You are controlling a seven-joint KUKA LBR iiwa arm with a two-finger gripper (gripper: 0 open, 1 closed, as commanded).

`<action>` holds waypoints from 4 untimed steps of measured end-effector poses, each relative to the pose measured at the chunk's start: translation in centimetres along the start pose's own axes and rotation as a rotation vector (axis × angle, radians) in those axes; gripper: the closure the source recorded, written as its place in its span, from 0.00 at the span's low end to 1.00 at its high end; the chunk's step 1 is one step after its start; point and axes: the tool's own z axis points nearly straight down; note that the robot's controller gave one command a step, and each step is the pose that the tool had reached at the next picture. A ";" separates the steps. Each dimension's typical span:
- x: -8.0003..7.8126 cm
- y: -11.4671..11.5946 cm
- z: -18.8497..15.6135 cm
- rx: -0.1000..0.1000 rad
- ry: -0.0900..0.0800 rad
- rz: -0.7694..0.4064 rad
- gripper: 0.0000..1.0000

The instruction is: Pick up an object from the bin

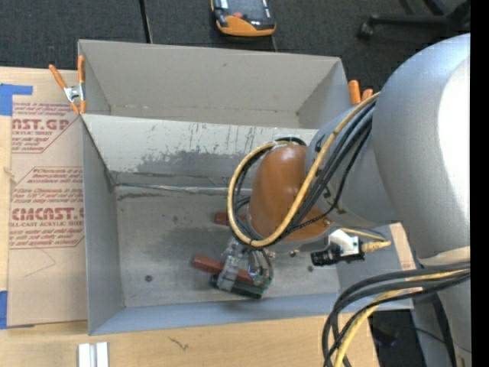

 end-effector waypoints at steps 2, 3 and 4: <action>0.1 0.0 -4.4 -0.002 -0.001 0.000 1.00; -0.1 0.1 -7.8 -0.004 -0.005 -0.001 1.00; 0.0 0.1 -8.0 -0.003 -0.004 -0.001 1.00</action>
Offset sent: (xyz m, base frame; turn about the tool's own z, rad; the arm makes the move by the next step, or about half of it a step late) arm 0.0002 -0.0001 0.0649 0.0000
